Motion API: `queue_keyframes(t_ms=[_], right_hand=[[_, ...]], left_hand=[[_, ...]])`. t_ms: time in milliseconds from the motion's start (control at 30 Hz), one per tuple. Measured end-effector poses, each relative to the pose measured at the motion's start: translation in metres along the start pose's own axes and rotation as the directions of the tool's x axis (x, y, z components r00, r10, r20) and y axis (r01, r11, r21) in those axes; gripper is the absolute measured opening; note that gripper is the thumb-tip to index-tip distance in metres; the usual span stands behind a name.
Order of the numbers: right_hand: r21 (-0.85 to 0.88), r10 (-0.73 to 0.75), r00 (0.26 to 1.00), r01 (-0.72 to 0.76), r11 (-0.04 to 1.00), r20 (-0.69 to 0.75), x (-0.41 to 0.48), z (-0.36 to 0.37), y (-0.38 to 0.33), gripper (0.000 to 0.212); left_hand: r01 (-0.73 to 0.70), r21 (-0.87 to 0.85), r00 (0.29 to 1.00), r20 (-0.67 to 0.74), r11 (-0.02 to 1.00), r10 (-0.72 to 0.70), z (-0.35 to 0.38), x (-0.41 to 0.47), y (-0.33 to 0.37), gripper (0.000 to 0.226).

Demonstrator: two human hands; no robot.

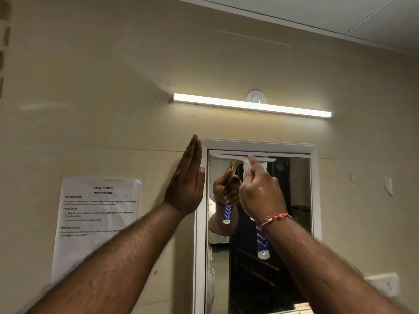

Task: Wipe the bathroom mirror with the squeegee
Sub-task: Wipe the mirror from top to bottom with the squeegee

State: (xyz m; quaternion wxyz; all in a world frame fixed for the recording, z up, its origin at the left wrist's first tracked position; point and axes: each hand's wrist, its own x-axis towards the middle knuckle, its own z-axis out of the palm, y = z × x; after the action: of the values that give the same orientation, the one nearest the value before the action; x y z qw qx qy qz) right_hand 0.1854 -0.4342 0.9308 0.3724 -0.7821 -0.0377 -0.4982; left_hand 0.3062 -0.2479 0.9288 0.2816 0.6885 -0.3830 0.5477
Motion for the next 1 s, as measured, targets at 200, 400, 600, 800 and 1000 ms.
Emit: queue_keyframes(t_ms=[200,400,600,800,1000], right_hand=[[-0.014,0.003,1.000,-0.003,1.000,0.008,-0.008,0.006,0.003,0.049],[-0.040,0.032,0.999,-0.031,0.999,0.039,-0.021,0.005,0.008,0.051],[-0.089,0.050,0.996,-0.044,0.995,0.072,-0.050,0.008,0.028,0.056],[-0.173,0.099,0.991,-0.082,0.982,0.092,-0.088,0.013,0.048,0.056],[-0.210,0.126,0.984,-0.097,0.973,0.126,-0.134,0.019,0.070,0.056]], left_hand=[[0.051,-0.044,0.999,0.009,0.998,-0.050,0.001,-0.011,0.004,0.071],[0.103,-0.034,0.995,0.001,0.994,-0.103,0.007,-0.040,0.010,0.070],[0.142,-0.023,0.989,0.042,0.990,-0.141,0.011,-0.073,0.018,0.072],[0.208,-0.024,0.976,0.066,0.978,-0.206,0.021,-0.118,0.026,0.076],[0.236,-0.016,0.966,0.111,0.972,-0.233,0.031,-0.162,0.028,0.075]])
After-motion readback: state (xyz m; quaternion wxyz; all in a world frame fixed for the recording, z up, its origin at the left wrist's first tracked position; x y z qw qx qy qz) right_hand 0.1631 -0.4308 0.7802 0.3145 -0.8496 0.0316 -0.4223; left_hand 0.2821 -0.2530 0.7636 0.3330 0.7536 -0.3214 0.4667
